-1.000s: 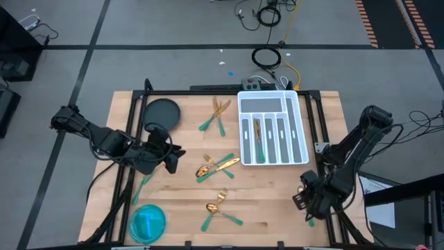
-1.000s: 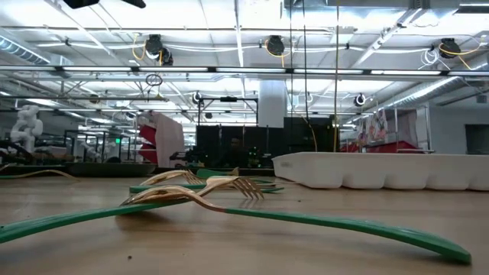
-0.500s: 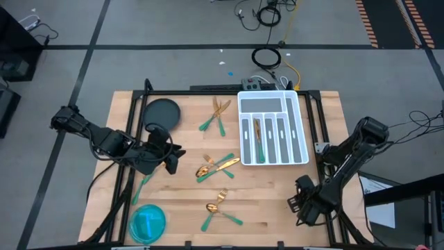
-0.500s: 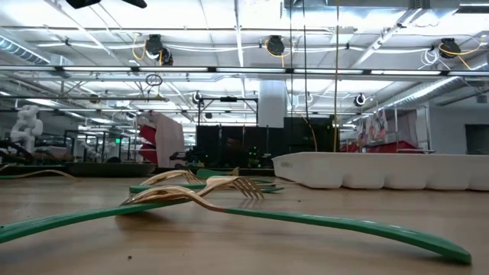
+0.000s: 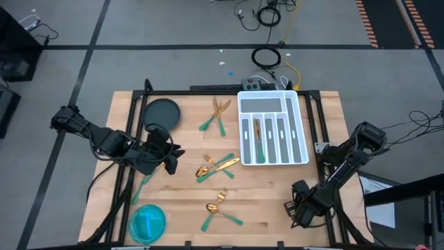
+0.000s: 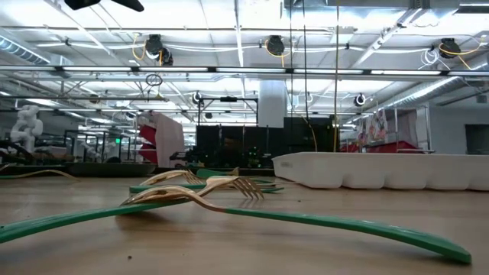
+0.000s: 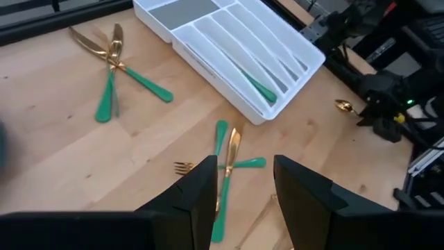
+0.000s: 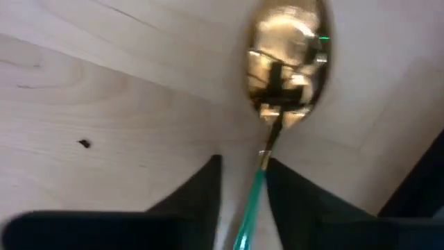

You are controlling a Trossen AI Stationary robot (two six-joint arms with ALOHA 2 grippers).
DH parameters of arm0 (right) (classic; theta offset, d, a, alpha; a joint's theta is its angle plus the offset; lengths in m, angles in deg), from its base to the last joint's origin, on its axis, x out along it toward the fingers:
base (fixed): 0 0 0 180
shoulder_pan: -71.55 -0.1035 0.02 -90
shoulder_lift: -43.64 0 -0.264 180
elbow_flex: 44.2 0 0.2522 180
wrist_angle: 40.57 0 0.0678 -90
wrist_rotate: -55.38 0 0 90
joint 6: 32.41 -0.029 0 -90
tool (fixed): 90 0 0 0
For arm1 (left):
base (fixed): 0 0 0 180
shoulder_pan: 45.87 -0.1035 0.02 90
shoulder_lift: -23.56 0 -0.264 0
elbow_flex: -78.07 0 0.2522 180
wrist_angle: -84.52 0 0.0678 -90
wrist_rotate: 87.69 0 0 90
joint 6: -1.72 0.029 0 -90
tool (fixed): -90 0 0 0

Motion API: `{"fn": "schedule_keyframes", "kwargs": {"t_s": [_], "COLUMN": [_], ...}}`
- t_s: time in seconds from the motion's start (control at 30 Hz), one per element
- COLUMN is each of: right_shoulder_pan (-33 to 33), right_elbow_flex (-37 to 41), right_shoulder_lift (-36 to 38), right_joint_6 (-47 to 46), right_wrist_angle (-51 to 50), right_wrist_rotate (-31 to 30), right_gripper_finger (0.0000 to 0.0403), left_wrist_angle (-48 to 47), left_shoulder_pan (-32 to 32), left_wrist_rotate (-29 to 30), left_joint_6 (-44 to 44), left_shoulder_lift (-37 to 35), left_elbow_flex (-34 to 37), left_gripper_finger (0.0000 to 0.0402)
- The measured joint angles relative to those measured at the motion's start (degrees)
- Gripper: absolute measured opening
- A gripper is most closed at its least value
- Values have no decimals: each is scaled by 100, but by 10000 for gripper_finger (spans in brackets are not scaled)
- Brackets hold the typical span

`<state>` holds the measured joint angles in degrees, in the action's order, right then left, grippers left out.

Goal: Sort silverware
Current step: Put the green spoon on the silverware organizer

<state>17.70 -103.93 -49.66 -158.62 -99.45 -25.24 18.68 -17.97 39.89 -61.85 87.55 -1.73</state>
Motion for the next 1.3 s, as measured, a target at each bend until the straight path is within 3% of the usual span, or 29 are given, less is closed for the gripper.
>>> {"fn": "schedule_keyframes", "kwargs": {"t_s": [0.07,0.13,0.33,0.57,0.67,0.87,0.97,1.17,1.3], "right_shoulder_pan": [69,143,287,320,373,520,639,772,765], "right_elbow_flex": [5,11,-128,-489,-725,-831,-722,267,1236], "right_shoulder_lift": [23,22,39,366,553,1110,1511,2874,4275], "right_joint_6": [40,138,153,178,268,489,584,458,696], "right_wrist_angle": [16,9,37,-23,14,215,147,197,531], "right_wrist_rotate": [30,120,30,-970,-1814,-4874,-5939,-7151,-7206], "right_gripper_finger": [39,12,3,1,1,0,0,0,0], "left_wrist_angle": [-15,-30,-52,-126,-126,-104,-89,181,525], "left_shoulder_pan": [-4,-6,-7,-7,-7,-7,-7,-13,-17], "left_wrist_rotate": [9,24,46,111,123,164,171,189,190], "left_joint_6": [6,99,146,300,304,303,302,672,1008], "left_shoulder_lift": [0,0,0,1,2,2,2,2,2], "left_elbow_flex": [0,0,0,-2,-2,0,0,-2,-2], "left_gripper_finger": [148,148,148,148,148,148,148,148,148]}}
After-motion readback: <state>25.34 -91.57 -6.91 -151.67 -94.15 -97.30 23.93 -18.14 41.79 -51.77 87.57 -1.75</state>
